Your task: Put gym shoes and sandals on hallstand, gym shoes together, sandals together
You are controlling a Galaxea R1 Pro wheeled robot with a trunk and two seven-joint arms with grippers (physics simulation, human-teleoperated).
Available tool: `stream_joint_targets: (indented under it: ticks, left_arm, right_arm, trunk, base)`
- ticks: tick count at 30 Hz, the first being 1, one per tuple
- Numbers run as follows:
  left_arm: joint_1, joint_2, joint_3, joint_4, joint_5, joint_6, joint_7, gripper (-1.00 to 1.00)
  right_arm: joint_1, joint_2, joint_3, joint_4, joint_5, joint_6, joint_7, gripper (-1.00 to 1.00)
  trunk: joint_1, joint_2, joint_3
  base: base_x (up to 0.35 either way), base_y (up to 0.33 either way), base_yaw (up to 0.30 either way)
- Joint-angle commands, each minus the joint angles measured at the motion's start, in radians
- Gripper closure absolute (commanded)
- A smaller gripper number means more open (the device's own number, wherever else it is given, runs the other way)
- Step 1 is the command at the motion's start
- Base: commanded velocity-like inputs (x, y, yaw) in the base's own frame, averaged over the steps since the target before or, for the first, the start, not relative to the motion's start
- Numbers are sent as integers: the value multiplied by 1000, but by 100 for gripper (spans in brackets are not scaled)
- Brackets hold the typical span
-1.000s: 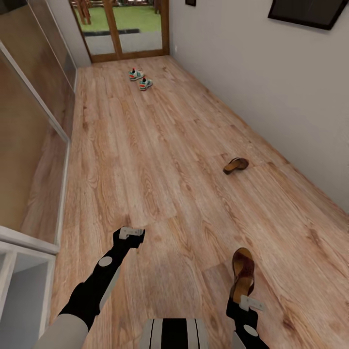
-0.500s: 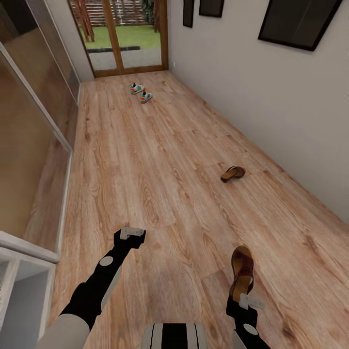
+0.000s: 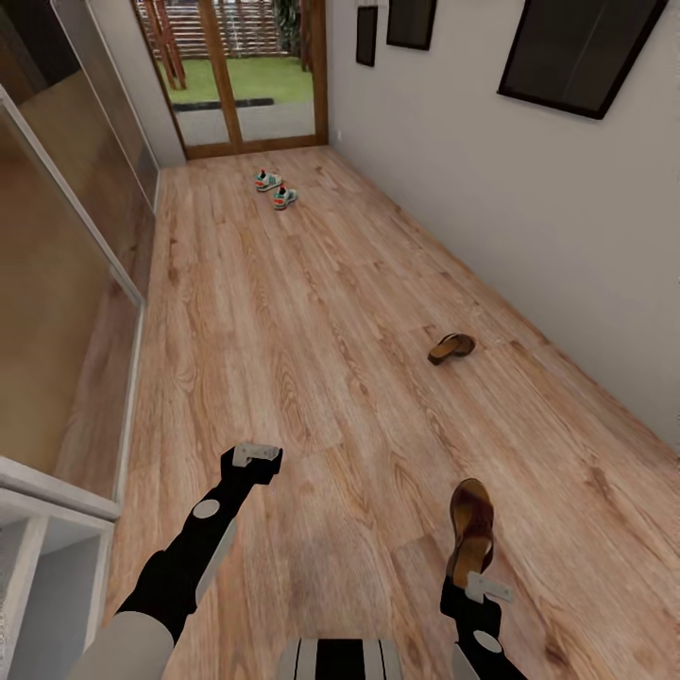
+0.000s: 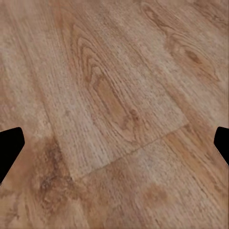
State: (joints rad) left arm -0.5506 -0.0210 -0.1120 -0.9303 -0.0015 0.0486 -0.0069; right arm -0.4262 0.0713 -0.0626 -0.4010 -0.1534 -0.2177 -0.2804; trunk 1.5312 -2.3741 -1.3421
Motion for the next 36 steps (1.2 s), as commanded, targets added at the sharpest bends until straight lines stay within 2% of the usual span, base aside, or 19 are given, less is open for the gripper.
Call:
stream_joint_targets:
  ticks: [1,28,36]
  left_arm:
    - [0,0,0,-2,0,5,-1,-100]
    - [0,0,-2,-1,3,5,-1,-100]
    - [0,0,-2,-1,3,5,-1,-100]
  right_arm:
    - [0,1,-3,1,-9,-6,3,100]
    - [0,1,-5,2,-9,-6,3,100]
    - [0,1,-4,1,-9,-6,1,100]
  trunk:
    - [-4,7,4]
    - [-108,196,133]
    - [-134,245,157]
  base:
    - [0,0,0]
    - [0,0,0]
    - [0,0,0]
